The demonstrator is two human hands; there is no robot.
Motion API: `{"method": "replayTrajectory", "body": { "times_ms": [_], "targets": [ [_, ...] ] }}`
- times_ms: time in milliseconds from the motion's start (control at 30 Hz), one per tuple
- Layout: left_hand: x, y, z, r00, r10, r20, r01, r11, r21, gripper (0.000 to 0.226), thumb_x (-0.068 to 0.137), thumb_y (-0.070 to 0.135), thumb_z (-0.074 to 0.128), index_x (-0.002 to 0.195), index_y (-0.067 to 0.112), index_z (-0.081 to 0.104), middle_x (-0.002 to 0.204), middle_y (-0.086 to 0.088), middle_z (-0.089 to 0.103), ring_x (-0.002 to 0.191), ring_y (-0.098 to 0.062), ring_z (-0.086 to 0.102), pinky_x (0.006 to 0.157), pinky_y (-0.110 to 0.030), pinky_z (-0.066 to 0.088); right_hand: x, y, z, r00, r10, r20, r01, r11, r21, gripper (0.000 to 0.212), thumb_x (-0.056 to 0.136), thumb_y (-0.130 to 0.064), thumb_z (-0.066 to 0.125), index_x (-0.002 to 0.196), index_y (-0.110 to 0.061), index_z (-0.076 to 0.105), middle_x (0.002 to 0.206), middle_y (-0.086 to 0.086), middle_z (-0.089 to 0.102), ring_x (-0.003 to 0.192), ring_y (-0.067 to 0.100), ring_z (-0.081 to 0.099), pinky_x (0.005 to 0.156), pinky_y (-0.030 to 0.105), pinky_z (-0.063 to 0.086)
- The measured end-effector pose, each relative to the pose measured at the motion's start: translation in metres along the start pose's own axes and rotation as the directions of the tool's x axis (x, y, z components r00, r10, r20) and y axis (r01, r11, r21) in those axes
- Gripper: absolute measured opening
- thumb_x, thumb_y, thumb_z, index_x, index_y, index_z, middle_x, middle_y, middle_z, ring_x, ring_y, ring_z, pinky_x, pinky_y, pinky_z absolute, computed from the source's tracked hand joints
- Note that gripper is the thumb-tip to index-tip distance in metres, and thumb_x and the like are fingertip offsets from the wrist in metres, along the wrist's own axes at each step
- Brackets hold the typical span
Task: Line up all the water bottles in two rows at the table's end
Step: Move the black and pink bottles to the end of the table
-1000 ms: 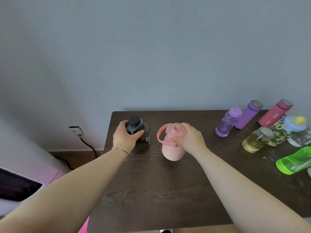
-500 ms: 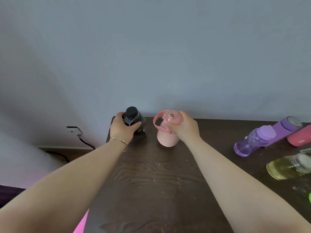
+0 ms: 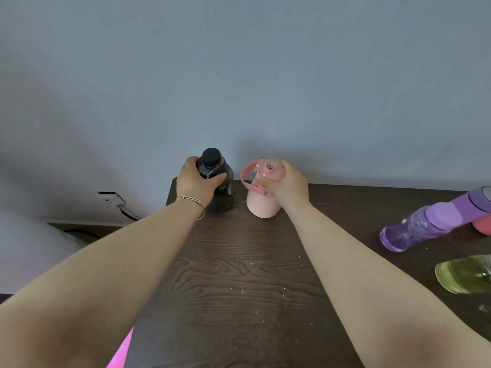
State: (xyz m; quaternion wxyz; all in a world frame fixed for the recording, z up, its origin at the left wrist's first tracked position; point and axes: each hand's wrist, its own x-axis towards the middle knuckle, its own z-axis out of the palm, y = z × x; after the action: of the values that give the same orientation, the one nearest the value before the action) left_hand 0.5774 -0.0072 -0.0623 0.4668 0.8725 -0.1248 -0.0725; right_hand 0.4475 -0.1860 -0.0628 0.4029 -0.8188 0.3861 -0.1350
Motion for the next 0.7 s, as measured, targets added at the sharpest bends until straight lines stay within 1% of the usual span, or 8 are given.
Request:
{"method": "replayTrajectory", "body": {
  "times_ms": [100, 200, 333, 533, 700],
  "targets": [
    [0.003, -0.002, 0.003, 1.000, -0.004, -0.007, 0.004, 1.000, 0.002, 0.057, 0.068, 0.039, 0.081, 0.114, 0.021, 0.054, 0.099, 0.010, 0.058, 0.086, -0.014, 0.053, 0.073, -0.027, 0.039, 0.004, 0.000, 0.005, 1.000, -0.020, -0.006, 0.020, 1.000, -0.014, 0.051, 0.069, -0.049, 0.083, 0.109, -0.026, 0.060, 0.106, -0.006, 0.065, 0.095, 0.016, 0.060, 0.071, 0.032, 0.049],
    [0.006, -0.005, 0.004, 1.000, -0.001, -0.006, 0.001, 1.000, 0.005, 0.057, 0.068, 0.039, 0.082, 0.115, 0.020, 0.054, 0.099, 0.009, 0.057, 0.086, -0.015, 0.053, 0.073, -0.028, 0.039, 0.007, -0.002, 0.009, 0.999, -0.033, -0.001, 0.033, 0.999, -0.020, 0.050, 0.069, -0.049, 0.083, 0.107, -0.026, 0.061, 0.104, -0.006, 0.065, 0.094, 0.016, 0.060, 0.071, 0.032, 0.049],
    [0.012, -0.007, 0.003, 1.000, -0.007, 0.002, 0.007, 1.000, 0.015, 0.058, 0.069, 0.040, 0.081, 0.115, 0.020, 0.053, 0.098, 0.010, 0.056, 0.085, -0.015, 0.052, 0.072, -0.027, 0.038, 0.013, -0.004, 0.011, 0.998, -0.048, 0.028, 0.049, 0.998, -0.031, 0.052, 0.070, -0.049, 0.083, 0.110, -0.025, 0.060, 0.106, -0.006, 0.065, 0.096, 0.018, 0.061, 0.071, 0.032, 0.049],
    [0.019, -0.012, 0.001, 0.999, 0.005, 0.045, -0.007, 0.999, 0.038, 0.062, 0.070, 0.041, 0.080, 0.120, 0.020, 0.051, 0.111, 0.003, 0.061, 0.094, -0.017, 0.054, 0.078, -0.028, 0.041, 0.016, -0.005, 0.010, 0.997, -0.053, 0.052, 0.055, 0.998, -0.036, 0.056, 0.070, -0.046, 0.084, 0.114, -0.026, 0.058, 0.111, -0.006, 0.064, 0.100, 0.017, 0.058, 0.074, 0.031, 0.047],
    [0.022, -0.012, -0.001, 0.997, 0.007, 0.082, -0.011, 0.999, 0.045, 0.063, 0.070, 0.039, 0.081, 0.121, 0.020, 0.050, 0.114, 0.000, 0.061, 0.095, -0.017, 0.055, 0.078, -0.029, 0.041, 0.013, -0.008, 0.012, 0.998, -0.031, 0.053, 0.033, 0.999, -0.034, 0.059, 0.071, -0.044, 0.084, 0.119, -0.023, 0.057, 0.115, -0.002, 0.063, 0.103, 0.020, 0.059, 0.074, 0.031, 0.047]
  ]
}}
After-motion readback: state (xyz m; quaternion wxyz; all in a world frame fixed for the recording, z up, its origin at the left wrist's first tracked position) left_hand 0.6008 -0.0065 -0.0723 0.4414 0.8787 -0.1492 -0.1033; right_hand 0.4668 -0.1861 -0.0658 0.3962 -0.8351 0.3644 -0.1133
